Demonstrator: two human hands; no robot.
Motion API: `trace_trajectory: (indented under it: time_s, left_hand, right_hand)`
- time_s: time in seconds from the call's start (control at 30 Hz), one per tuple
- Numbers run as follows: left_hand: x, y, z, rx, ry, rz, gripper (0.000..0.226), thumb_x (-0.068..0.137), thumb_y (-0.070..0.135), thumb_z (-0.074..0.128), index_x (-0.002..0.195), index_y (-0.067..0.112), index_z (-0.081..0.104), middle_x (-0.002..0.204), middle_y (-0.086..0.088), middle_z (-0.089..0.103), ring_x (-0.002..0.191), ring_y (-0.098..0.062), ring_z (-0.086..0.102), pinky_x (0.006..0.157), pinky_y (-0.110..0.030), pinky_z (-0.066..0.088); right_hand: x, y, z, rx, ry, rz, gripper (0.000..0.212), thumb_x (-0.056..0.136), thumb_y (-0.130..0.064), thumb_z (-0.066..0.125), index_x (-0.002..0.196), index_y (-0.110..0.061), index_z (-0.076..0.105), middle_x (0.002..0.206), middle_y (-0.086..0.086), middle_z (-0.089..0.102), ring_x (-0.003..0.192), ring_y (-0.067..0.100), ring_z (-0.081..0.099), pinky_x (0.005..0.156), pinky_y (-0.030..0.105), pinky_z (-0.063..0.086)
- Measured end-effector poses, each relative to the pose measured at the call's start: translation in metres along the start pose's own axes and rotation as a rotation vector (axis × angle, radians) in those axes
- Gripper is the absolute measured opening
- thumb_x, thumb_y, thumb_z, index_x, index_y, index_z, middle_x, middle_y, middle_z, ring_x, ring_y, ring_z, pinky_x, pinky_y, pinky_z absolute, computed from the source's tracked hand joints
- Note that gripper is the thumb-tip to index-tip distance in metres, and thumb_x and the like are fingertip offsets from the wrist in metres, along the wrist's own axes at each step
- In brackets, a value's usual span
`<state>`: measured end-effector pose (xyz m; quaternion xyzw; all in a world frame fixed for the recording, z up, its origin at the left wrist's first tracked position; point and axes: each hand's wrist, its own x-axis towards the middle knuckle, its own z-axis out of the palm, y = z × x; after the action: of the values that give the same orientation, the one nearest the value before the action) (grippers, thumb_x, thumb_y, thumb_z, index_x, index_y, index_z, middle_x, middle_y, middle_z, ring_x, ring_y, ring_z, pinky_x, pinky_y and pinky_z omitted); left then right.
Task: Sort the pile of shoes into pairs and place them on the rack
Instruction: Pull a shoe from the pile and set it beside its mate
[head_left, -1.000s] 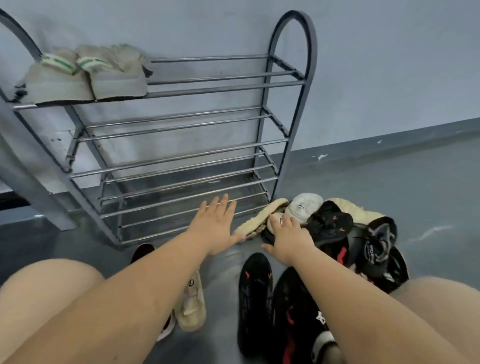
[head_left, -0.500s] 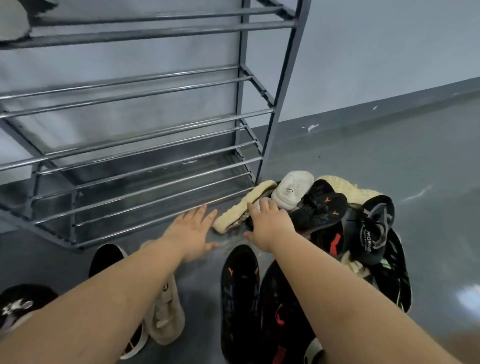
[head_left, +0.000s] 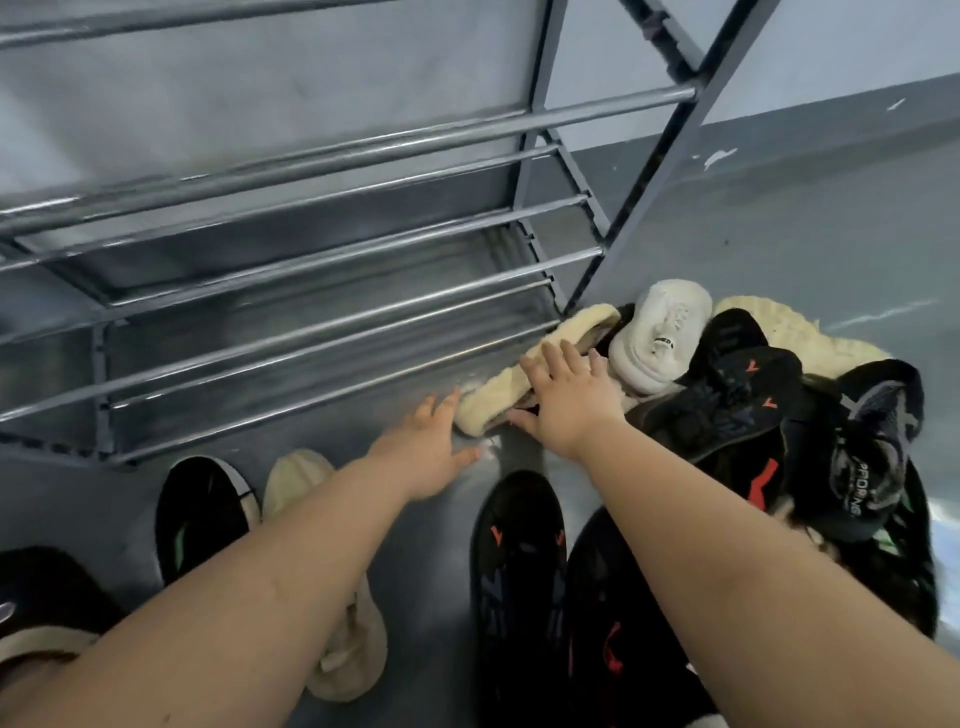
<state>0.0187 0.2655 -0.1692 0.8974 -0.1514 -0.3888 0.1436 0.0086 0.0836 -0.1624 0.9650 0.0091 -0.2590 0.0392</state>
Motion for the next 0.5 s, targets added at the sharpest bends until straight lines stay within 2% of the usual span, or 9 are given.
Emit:
trace_trajectory:
  time_s: [0.1, 0.23, 0.3, 0.4, 0.5]
  left_hand:
    - [0.021, -0.003, 0.007, -0.124, 0.009, -0.017, 0.079, 0.092, 0.049, 0.046, 0.152, 0.022, 0.003, 0.159, -0.006, 0.012, 0.144, -0.024, 0.021, 0.115, -0.036, 0.025]
    - [0.043, 0.000, 0.012, -0.292, 0.064, -0.072, 0.077, 0.091, 0.045, 0.052, 0.151, 0.018, 0.012, 0.155, -0.007, 0.026, 0.140, -0.024, 0.030, 0.111, -0.033, 0.028]
    - [0.049, 0.004, 0.016, -0.349, 0.055, -0.090, 0.071, 0.092, 0.043, 0.053, 0.149, 0.020, 0.018, 0.150, -0.008, 0.034, 0.134, -0.026, 0.039, 0.104, -0.032, 0.034]
    - [0.052, 0.005, 0.022, -0.438, 0.065, -0.085, 0.061, 0.093, 0.035, 0.053, 0.145, 0.019, 0.026, 0.144, -0.006, 0.042, 0.126, -0.025, 0.046, 0.094, -0.026, 0.036]
    - [0.054, -0.001, 0.023, -0.452, 0.090, -0.090, 0.055, 0.093, 0.033, 0.053, 0.142, 0.020, 0.030, 0.142, -0.005, 0.044, 0.124, -0.023, 0.047, 0.094, -0.028, 0.036]
  right_hand:
    - [0.016, 0.000, -0.004, -0.056, 0.082, -0.071, 0.071, 0.095, -0.057, 0.029, 0.153, -0.024, 0.005, 0.161, 0.009, -0.010, 0.148, 0.028, -0.012, 0.118, 0.050, -0.004]
    - [0.036, 0.006, -0.005, -0.095, 0.077, -0.071, 0.072, 0.094, -0.058, 0.034, 0.153, -0.027, 0.007, 0.161, 0.008, -0.006, 0.147, 0.030, -0.012, 0.117, 0.050, -0.005]
    - [0.045, 0.007, -0.003, -0.098, 0.050, -0.072, 0.074, 0.092, -0.061, 0.035, 0.153, -0.027, 0.010, 0.161, 0.008, 0.001, 0.148, 0.030, -0.009, 0.117, 0.051, -0.004]
    - [0.052, 0.009, 0.000, -0.092, 0.027, -0.074, 0.068, 0.091, -0.063, 0.035, 0.148, -0.027, 0.027, 0.158, 0.008, 0.017, 0.148, 0.030, -0.001, 0.117, 0.052, -0.003]
    - [0.055, 0.010, -0.001, -0.094, 0.044, -0.083, 0.063, 0.090, -0.063, 0.036, 0.140, -0.025, 0.039, 0.151, 0.009, 0.031, 0.145, 0.030, 0.011, 0.117, 0.053, 0.000]
